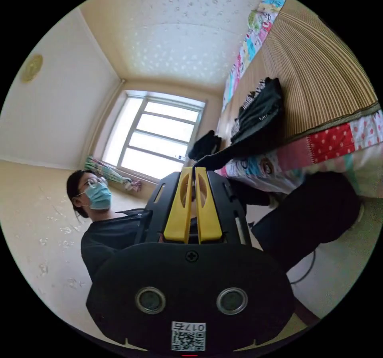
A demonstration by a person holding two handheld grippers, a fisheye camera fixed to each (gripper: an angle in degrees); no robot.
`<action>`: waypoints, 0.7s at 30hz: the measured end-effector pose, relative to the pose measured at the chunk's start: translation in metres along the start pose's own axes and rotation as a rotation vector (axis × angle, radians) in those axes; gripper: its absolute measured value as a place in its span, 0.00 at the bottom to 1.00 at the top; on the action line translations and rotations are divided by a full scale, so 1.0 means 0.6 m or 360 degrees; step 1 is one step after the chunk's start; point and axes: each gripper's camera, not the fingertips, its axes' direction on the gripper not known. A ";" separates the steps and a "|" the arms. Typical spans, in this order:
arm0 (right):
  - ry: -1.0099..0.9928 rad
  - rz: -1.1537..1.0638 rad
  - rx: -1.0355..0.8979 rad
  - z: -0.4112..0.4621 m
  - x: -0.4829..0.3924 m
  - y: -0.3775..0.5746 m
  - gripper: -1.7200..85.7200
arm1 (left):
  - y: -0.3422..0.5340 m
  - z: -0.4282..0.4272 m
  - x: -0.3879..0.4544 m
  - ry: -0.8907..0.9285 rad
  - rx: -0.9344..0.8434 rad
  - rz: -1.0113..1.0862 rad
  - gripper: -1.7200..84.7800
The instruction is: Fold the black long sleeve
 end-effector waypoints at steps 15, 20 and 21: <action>0.0040 0.0216 0.0697 0.016 0.096 -0.149 0.03 | -0.095 -0.018 -0.090 0.0189 0.0863 -0.0136 0.02; 0.0307 0.0267 0.0815 0.073 0.164 -0.327 0.03 | -0.254 0.013 -0.160 0.0206 0.1018 -0.0265 0.02; 0.0327 0.0285 0.0823 0.079 0.175 -0.344 0.03 | -0.293 0.022 -0.180 0.0215 0.1039 -0.0293 0.02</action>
